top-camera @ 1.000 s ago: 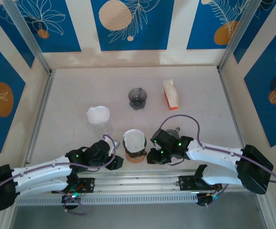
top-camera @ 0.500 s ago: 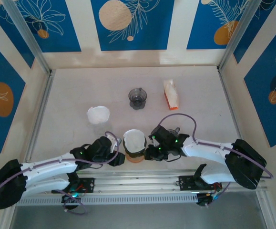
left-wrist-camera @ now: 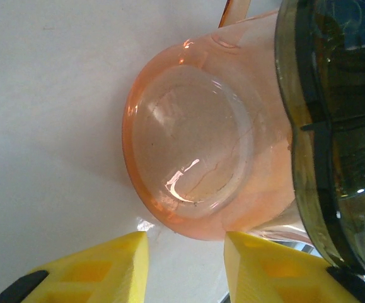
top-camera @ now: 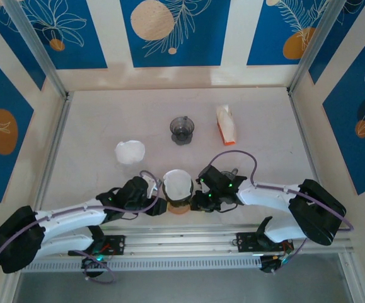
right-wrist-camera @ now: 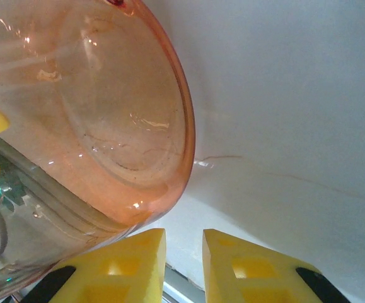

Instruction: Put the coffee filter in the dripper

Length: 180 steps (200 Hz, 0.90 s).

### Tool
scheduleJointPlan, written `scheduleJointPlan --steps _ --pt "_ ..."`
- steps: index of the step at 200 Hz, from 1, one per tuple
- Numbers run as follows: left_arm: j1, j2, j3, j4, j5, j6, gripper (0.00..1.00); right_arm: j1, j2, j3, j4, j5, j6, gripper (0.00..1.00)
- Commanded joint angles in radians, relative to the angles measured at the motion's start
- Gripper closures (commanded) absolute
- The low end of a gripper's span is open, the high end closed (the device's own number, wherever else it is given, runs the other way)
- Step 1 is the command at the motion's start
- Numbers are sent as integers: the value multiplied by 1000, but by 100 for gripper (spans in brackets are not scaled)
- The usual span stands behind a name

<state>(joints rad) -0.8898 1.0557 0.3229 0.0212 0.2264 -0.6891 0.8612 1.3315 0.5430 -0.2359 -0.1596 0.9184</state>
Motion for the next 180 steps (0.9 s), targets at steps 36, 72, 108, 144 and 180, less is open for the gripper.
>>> scheduleJointPlan --steps 36,72,108,144,180 --pt "35 43 41 82 9 -13 64 -31 2 34 13 -5 -24 76" --pt "50 94 50 141 15 -29 65 -58 17 44 30 -6 -27 76" --pt "55 130 73 172 7 -31 66 -93 20 52 39 -8 -35 76" --pt "63 183 95 208 -2 -38 66 -122 31 70 44 -17 -50 76" --pt "69 242 118 257 -12 -52 67 -147 50 93 36 -19 -70 76"
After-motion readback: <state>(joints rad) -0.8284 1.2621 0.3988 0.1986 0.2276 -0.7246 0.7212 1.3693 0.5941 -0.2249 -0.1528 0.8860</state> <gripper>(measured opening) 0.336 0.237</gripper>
